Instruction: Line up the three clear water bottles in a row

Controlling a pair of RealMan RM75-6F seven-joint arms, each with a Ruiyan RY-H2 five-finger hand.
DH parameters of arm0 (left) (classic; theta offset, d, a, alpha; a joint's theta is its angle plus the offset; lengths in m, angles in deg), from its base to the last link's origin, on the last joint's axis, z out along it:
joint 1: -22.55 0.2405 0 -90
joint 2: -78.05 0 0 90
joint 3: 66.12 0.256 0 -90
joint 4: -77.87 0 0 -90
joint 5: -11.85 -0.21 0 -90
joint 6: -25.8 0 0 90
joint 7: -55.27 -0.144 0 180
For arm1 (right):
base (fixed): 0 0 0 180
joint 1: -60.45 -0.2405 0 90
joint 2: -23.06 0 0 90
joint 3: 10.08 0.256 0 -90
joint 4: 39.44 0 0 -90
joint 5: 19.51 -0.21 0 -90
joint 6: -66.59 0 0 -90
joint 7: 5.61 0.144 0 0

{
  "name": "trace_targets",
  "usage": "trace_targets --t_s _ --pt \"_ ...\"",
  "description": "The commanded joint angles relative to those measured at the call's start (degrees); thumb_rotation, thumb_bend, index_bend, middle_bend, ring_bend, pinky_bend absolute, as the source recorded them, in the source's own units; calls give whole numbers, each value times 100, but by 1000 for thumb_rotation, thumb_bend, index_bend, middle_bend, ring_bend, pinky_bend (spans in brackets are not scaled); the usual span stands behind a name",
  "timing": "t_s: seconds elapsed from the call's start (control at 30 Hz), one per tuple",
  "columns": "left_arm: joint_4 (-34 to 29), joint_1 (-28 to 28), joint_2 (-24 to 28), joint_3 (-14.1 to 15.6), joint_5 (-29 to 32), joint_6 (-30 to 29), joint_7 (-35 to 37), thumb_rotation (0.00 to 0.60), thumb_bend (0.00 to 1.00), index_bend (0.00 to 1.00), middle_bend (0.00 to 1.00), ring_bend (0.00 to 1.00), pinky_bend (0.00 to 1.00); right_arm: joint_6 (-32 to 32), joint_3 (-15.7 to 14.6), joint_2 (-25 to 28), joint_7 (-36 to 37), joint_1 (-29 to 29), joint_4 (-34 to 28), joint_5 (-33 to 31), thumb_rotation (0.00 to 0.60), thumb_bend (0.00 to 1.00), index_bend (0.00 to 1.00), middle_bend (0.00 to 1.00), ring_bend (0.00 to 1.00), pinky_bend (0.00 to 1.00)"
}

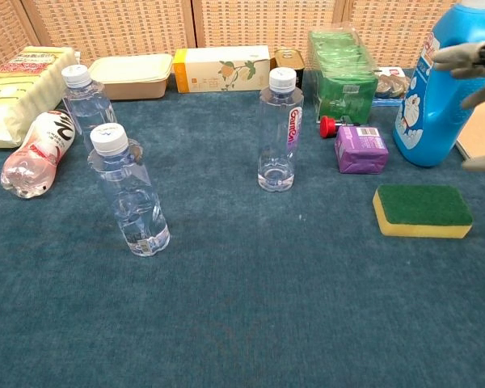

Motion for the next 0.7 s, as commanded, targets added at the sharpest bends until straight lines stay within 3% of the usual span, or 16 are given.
trace_targets --t_s 0.03,0.27,0.7 --pt "29 -2 39 -27 48 15 99 600 93 0 0 0 95 218 154 -194 15 -226 1 -187 600 0 0 72 78 211" --pt "97 -32 81 -75 79 49 291 600 93 0 0 0 95 621 334 -617 43 -711 122 -375 600 0 0 65 76 211" --pt "207 -35 100 -119 42 -7 570 600 94 0 0 0 94 1434 771 -1766 219 -1565 1035 -1156 600 0 0 53 65 189"
